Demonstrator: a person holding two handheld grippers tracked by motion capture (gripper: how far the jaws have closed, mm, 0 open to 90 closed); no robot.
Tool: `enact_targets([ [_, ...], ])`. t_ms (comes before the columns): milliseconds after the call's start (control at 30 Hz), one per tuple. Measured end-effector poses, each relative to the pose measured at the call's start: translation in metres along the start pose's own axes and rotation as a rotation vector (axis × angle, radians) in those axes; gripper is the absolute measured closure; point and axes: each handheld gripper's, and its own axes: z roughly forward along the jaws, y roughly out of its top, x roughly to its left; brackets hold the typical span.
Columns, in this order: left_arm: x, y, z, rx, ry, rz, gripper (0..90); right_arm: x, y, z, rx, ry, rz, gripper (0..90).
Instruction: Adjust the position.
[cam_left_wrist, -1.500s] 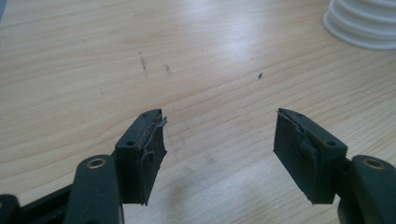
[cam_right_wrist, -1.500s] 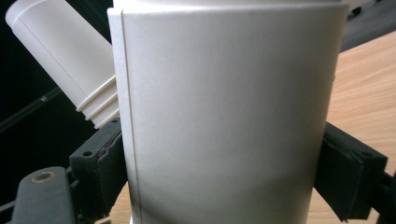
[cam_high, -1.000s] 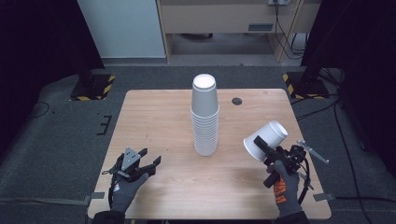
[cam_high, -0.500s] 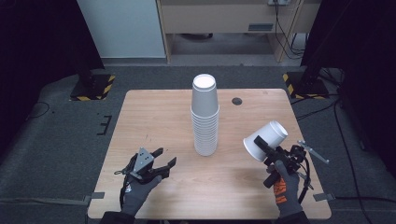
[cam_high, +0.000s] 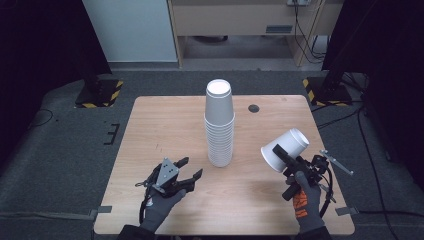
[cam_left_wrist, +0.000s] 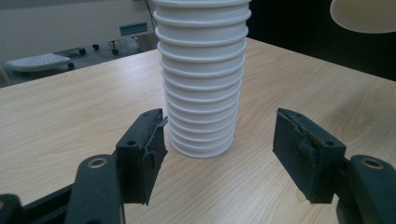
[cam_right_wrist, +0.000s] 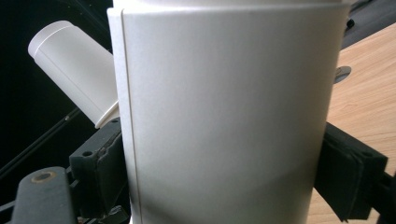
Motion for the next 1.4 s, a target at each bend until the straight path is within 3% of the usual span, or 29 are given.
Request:
enact_targets([
  [467,-0.024,0.018,0.021,-0.049,-0.058,0.040,36.5,0.005,-0.002,0.000,0.002,0.016,0.015,15.4],
  [1400,-0.068,0.035,0.081,-0.098,-0.170,0.061,42.4,0.007,-0.008,0.004,0.030,0.024,0.014,15.4],
])
